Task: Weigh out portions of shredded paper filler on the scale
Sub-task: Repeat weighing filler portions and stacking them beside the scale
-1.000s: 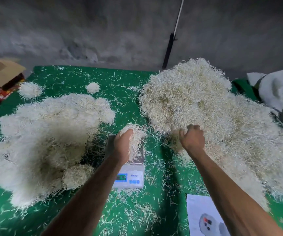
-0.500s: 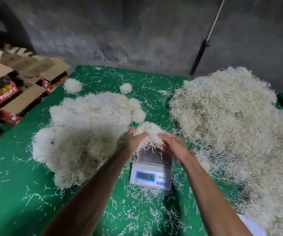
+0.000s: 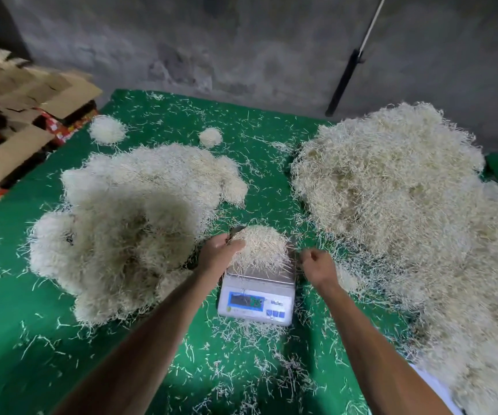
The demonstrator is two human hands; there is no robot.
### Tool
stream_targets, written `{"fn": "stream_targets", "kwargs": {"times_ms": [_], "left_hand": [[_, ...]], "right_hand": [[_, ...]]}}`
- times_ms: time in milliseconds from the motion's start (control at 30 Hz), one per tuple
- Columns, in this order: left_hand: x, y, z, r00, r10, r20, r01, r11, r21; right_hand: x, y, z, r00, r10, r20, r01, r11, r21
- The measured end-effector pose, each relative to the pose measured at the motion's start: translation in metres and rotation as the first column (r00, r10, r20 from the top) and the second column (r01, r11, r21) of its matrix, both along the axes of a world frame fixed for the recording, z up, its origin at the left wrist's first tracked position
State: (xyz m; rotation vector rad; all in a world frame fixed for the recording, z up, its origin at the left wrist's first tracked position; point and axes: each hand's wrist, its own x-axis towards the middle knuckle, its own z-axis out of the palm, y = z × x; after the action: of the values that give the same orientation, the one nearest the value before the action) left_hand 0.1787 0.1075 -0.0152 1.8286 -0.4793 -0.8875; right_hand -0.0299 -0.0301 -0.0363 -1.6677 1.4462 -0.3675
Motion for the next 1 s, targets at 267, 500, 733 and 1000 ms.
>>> {"fn": "stream_targets", "kwargs": {"times_ms": [267,500,733,1000], "left_hand": [[-0.058,0.027,-0.003,0.79,-0.005,0.613,0.096,0.989,-0.116],[-0.132,-0.023,0.007,0.311,-0.585,0.749,0.597,0.734,0.324],[-0.141,-0.048,0.024,0.552,-0.588,0.591,0.594,0.775,0.216],[-0.085,-0.064,0.036,0.821,-0.372,0.434,0.375,0.924,0.082]], "right_hand": [[-0.052,0.044,-0.016,0.994,-0.012,0.106,-0.017,0.964,0.264],[-0.072,0.052,0.027,0.891,-0.012,0.453,-0.094,0.973,0.21],[-0.087,0.043,0.051,0.84,-0.066,0.538,-0.063,0.974,0.217],[-0.114,0.028,0.035,0.901,-0.212,0.379,0.196,0.977,0.081]]}}
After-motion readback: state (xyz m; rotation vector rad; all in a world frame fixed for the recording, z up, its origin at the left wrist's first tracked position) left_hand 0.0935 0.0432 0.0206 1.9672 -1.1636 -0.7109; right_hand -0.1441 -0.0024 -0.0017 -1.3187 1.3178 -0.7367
